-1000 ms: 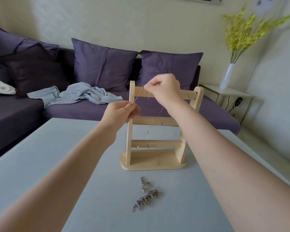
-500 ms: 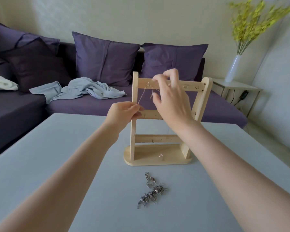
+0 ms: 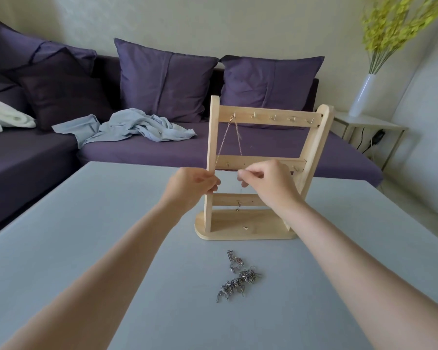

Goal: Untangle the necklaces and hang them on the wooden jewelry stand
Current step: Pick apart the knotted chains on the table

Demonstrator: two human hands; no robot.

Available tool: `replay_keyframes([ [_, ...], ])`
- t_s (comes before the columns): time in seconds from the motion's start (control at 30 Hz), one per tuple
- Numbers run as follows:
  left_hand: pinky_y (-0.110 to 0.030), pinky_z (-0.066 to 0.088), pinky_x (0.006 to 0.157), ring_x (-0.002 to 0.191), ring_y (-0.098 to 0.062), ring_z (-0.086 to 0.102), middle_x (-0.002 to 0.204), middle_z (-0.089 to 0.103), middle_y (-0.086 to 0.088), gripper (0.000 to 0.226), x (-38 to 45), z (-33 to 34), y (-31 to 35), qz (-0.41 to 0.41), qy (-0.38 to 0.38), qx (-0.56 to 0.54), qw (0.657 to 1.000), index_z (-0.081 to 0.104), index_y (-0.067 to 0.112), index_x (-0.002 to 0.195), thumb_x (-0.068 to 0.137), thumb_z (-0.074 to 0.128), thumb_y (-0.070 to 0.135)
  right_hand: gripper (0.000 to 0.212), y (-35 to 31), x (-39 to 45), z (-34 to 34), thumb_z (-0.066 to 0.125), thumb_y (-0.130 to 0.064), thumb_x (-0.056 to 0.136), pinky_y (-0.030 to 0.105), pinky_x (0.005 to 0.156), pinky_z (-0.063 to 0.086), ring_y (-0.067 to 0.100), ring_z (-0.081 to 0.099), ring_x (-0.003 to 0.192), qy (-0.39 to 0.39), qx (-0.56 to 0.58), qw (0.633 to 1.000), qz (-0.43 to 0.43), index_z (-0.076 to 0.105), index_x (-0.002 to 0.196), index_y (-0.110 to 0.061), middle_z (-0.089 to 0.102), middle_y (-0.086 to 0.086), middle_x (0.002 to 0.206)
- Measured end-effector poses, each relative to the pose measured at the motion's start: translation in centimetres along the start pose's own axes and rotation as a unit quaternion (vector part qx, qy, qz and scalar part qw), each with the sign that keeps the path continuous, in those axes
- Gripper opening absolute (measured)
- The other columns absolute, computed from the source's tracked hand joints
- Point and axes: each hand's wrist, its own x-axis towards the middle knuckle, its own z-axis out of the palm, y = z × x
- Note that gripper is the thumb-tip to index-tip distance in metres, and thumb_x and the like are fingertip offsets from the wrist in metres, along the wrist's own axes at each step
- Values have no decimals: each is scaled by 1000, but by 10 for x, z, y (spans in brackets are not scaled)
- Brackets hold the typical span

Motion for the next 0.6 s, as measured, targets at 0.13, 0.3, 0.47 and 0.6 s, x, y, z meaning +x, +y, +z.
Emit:
replay_keyframes([
  [0.13, -20, 42, 69, 77, -16, 65, 72, 68, 4, 19, 0, 3, -5, 8, 5, 30, 1000, 69, 17, 77, 90, 57, 10, 23, 5, 0, 2, 60, -17, 90, 12, 56, 39, 7, 54, 59, -23, 7, 1000, 9, 74, 80, -2, 72, 8, 78],
  [0.3, -31, 44, 72, 85, -27, 67, 73, 70, -1, 24, -3, 4, -19, 9, -10, 62, 998, 68, 21, 70, 88, 58, 10, 30, 11, -3, 11, 61, -20, 89, 25, 55, 35, 18, 49, 59, -40, -6, 999, 7, 69, 77, 6, 66, 24, 73],
  [0.47, -28, 44, 71, 77, -22, 65, 74, 71, -4, 23, -9, 12, -39, -6, -24, 69, 997, 69, 21, 69, 88, 59, 12, 32, 21, -14, 25, 60, -21, 88, 32, 55, 34, 21, 45, 55, -63, -26, 997, 28, 67, 76, 9, 64, 26, 70],
  [0.6, -30, 46, 73, 71, -17, 63, 66, 69, 4, 27, -11, 18, -52, -20, -31, 61, 997, 68, 25, 65, 87, 60, 10, 31, 31, -24, 34, 61, -21, 88, 31, 55, 35, 17, 45, 55, -88, -15, 995, 55, 68, 75, 7, 64, 23, 66],
])
